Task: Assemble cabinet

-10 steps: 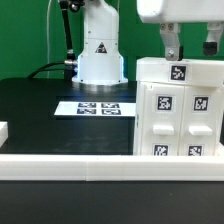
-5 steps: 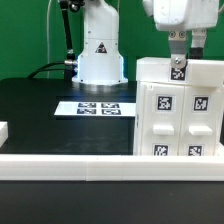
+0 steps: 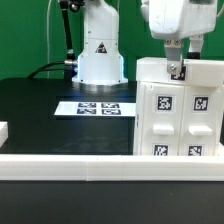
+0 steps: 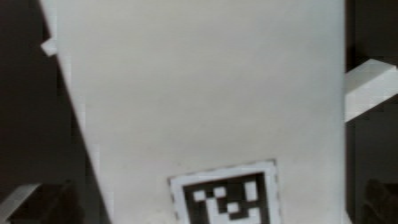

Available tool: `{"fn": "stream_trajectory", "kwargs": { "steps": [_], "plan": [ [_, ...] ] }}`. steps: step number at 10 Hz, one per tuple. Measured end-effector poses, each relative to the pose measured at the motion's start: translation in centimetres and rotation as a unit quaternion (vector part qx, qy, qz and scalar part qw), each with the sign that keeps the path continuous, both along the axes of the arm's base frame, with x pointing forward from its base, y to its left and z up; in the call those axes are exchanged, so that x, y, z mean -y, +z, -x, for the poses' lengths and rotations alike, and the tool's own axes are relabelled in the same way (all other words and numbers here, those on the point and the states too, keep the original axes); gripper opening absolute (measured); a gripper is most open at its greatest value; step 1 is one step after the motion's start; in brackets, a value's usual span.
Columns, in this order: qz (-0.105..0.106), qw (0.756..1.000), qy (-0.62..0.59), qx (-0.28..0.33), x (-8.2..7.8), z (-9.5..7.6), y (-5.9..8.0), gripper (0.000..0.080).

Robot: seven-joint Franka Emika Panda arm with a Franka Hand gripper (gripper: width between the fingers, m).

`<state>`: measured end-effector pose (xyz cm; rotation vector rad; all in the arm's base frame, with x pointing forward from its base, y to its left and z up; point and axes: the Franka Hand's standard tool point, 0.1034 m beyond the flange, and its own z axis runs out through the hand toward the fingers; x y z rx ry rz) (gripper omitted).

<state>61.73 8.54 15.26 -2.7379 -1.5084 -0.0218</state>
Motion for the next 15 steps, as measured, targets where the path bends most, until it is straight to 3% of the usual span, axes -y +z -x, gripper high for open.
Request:
{"fn": "stream_trajectory", "kwargs": {
  "steps": [1, 2, 3, 6, 9, 12, 15],
  "plan": [
    [0.000, 1.000, -0.002, 0.000, 0.01, 0.00, 0.00, 0.0665],
    [0.000, 1.000, -0.006, 0.000, 0.06, 0.00, 0.00, 0.0665],
    [0.000, 1.000, -0.026, -0.001, 0.08, 0.00, 0.00, 0.0556],
    [-0.001, 0.992, -0.124, -0.003, 0.12, -0.01, 0.00, 0.0558],
    [-0.002, 0.962, -0.273, -0.006, 0.09, -0.01, 0.00, 0.0558],
    [-0.004, 0.901, -0.434, -0.008, 0.06, -0.01, -0.05, 0.0560],
    [-0.011, 0.813, -0.582, -0.003, 0.05, -0.33, 0.01, 0.0560]
  ]
}}
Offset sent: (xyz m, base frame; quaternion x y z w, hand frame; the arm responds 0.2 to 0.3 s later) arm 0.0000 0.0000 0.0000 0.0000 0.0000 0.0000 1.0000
